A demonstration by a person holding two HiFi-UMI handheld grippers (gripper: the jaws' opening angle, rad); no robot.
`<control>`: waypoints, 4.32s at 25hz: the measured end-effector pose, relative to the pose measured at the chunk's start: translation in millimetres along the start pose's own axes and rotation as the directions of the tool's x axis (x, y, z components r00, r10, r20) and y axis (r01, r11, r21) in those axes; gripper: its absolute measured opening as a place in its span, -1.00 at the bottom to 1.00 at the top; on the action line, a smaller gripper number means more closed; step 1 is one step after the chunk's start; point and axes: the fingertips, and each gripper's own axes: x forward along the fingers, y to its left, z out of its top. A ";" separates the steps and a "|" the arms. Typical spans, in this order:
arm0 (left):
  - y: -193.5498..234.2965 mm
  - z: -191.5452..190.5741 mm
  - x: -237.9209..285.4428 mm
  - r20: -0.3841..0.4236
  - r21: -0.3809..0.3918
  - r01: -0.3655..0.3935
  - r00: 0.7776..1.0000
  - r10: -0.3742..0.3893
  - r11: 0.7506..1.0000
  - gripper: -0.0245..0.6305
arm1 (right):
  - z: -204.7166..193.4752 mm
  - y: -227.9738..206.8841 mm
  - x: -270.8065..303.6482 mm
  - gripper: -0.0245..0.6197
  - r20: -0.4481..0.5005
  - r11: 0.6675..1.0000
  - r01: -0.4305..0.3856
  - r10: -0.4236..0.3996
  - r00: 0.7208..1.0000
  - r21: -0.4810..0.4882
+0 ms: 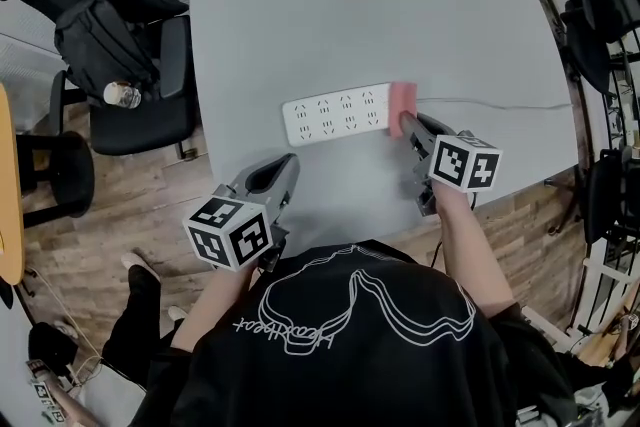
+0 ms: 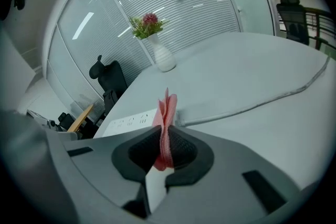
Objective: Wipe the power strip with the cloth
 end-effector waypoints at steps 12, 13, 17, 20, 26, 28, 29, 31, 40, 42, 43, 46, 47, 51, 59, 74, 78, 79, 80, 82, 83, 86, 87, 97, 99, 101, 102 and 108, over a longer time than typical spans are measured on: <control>6.8 -1.7 -6.0 0.013 -0.012 -0.001 1.000 0.001 1.000 -0.89 | 14.6 18.0 -5.9 -0.80 0.055 0.999 -0.040 0.039 0.998 0.031; 7.9 -1.9 -7.1 0.016 -0.013 -0.001 1.000 0.001 1.000 -0.89 | 16.5 23.1 -5.8 -0.80 0.060 0.998 -0.049 0.048 0.997 0.029; 11.9 -1.1 -12.3 0.029 -0.023 -0.010 1.000 0.011 1.000 -0.89 | 23.1 50.1 -3.4 -0.80 0.067 0.994 -0.105 0.104 0.992 0.004; 15.3 -0.7 -17.2 0.041 -0.034 -0.018 0.999 0.020 0.999 -0.89 | 26.0 74.1 3.1 -0.80 0.058 0.988 -0.152 0.153 0.987 -0.023; 28.7 -4.2 -28.5 0.045 -0.053 -0.035 0.998 0.038 0.998 -0.89 | 18.3 124.8 26.3 -0.80 0.019 0.969 -0.236 0.238 0.971 -0.076; 33.0 -4.9 -32.4 0.048 -0.059 -0.040 0.998 0.043 0.997 -0.89 | 10.6 138.0 33.6 -0.80 -0.001 0.963 -0.257 0.257 0.966 -0.083; 35.8 -5.6 -34.9 0.050 -0.063 -0.042 0.998 0.045 0.997 -0.89 | 5.8 145.0 37.6 -0.80 -0.012 0.960 -0.265 0.265 0.964 -0.086; 44.0 -7.1 -41.3 0.051 -0.069 -0.045 0.998 0.048 0.997 -0.89 | -4.8 161.3 47.8 -0.80 -0.034 0.955 -0.282 0.280 0.959 -0.096; 53.4 -9.1 -50.9 0.035 -0.077 -0.064 0.997 0.067 0.995 -0.89 | -28.4 184.7 77.8 -0.80 -0.104 0.947 -0.303 0.293 0.951 -0.107; 56.8 -12.3 -54.6 0.035 -0.084 -0.070 0.997 0.073 0.994 -0.89 | -33.0 187.8 82.9 -0.80 -0.113 0.947 -0.302 0.290 0.950 -0.111; 57.3 -14.6 -56.1 0.035 -0.089 -0.073 0.996 0.076 0.993 -0.89 | -35.6 188.4 84.2 -0.80 -0.120 0.947 -0.302 0.289 0.950 -0.111; 56.9 -19.4 -55.8 0.030 -0.099 -0.079 0.996 0.082 0.992 -0.89 | -38.9 186.8 85.4 -0.80 -0.130 0.948 -0.299 0.285 0.950 -0.109; 56.3 -19.7 -55.0 0.030 -0.099 -0.078 0.996 0.081 0.992 -0.89 | -38.8 185.7 85.4 -0.80 -0.132 0.949 -0.296 0.281 0.951 -0.113; 57.5 -20.4 -56.0 0.031 -0.102 -0.079 0.996 0.082 0.992 -0.89 | -39.5 184.2 86.3 -0.80 -0.130 0.951 -0.282 0.266 0.955 -0.129; 61.6 -23.2 -56.0 0.026 -0.109 -0.070 0.997 0.073 0.992 -0.89 | -42.1 180.4 88.9 -0.80 -0.134 0.955 -0.268 0.251 0.959 -0.130; 49.5 -22.8 -43.7 0.011 -0.091 -0.048 0.999 0.049 0.995 -0.89 | -33.5 145.8 74.2 -0.80 -0.099 0.972 -0.207 0.196 0.976 -0.115; 41.6 -21.5 -38.1 0.008 -0.082 -0.035 0.999 0.036 0.996 -0.89 | -29.8 133.6 66.7 -0.80 -0.083 0.977 -0.185 0.176 0.981 -0.110; 40.0 -21.8 -36.8 0.006 -0.081 -0.033 0.999 0.033 0.996 -0.89 | -29.3 131.0 64.9 -0.80 -0.080 0.978 -0.180 0.172 0.982 -0.109; 38.6 -22.2 -35.4 0.004 -0.079 -0.030 1.000 0.031 0.996 -0.89 | -29.1 128.3 63.2 -0.80 -0.077 0.979 -0.175 0.167 0.983 -0.108; 36.0 -22.5 -31.8 -0.002 -0.075 -0.025 1.000 0.025 0.997 -0.89 | -28.3 122.2 60.1 -0.80 -0.071 0.981 -0.165 0.159 0.985 -0.106; 34.7 -22.1 -29.8 -0.004 -0.072 -0.022 1.000 0.022 0.997 -0.89 | -27.6 118.8 58.6 -0.80 -0.067 0.982 -0.160 0.154 0.986 -0.103; 30.2 -20.5 -24.0 -0.008 -0.067 -0.011 1.000 0.011 0.998 -0.89 | -24.3 108.6 54.5 -0.80 -0.058 0.985 -0.143 0.138 0.989 -0.094; 28.3 -20.3 -22.0 -0.010 -0.065 -0.007 1.000 0.006 0.998 -0.89 | -22.9 105.0 52.8 -0.80 -0.054 0.986 -0.137 0.132 0.990 -0.091; 14.7 -18.6 -3.9 -0.049 -0.036 0.028 0.998 -0.030 0.999 -0.89 | -13.5 74.9 40.1 -0.80 -0.025 0.994 -0.085 0.083 0.996 -0.062; 12.4 -17.4 -0.2 -0.053 -0.031 0.032 0.998 -0.034 0.999 -0.89 | -11.2 67.9 37.2 -0.80 -0.019 0.996 -0.074 0.073 0.997 -0.056; 10.7 -16.7 3.2 -0.059 -0.028 0.037 0.998 -0.038 0.999 -0.89 | -9.0 60.9 34.7 -0.80 -0.013 0.997 -0.062 0.062 0.998 -0.048; 10.1 -16.8 4.4 -0.061 -0.026 0.039 0.997 -0.040 0.999 -0.89 | -8.3 57.8 33.5 -0.80 -0.009 0.997 -0.057 0.057 0.998 -0.044; 2.7 -18.7 12.9 -0.075 -0.020 0.052 0.996 -0.053 0.998 -0.89 | -4.2 39.3 24.6 -0.80 0.014 0.999 -0.034 0.035 0.999 -0.015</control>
